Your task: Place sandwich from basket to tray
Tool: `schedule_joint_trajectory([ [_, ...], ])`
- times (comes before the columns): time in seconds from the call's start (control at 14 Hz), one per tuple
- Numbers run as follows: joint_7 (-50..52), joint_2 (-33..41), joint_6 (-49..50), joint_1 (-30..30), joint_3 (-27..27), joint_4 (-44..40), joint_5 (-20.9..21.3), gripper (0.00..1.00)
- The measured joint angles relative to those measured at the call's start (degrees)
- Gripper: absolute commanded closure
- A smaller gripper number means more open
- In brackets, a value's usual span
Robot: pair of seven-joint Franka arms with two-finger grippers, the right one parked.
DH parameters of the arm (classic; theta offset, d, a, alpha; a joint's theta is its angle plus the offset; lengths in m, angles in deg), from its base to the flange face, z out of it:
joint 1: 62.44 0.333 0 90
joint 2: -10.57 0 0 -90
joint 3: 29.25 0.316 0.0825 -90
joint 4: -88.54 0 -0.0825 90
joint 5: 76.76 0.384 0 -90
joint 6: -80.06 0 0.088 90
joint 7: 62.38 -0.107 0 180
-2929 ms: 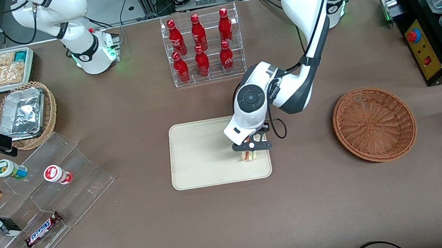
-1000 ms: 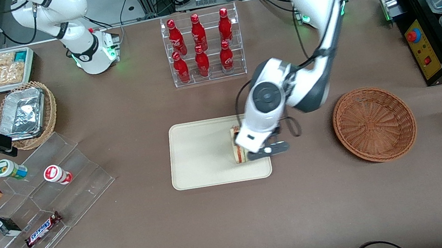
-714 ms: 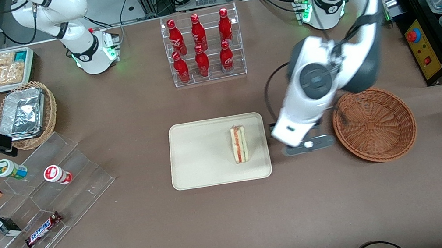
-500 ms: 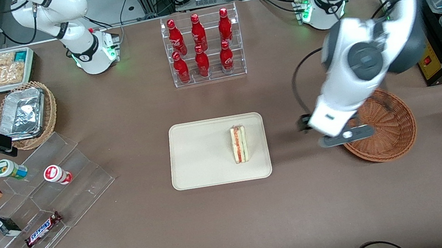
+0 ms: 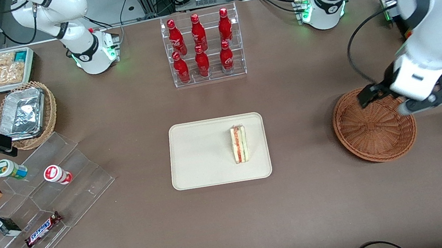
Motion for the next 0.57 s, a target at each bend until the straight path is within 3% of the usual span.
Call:
schedule_joint_trajectory([
  [0.21,-2.2,3.2,3.6,5.7,-5.1,0.1,2.3,0.0],
  [0.57,-10.1,5.5,13.0,7.6,-5.3,-5.0,4.7,0.0],
])
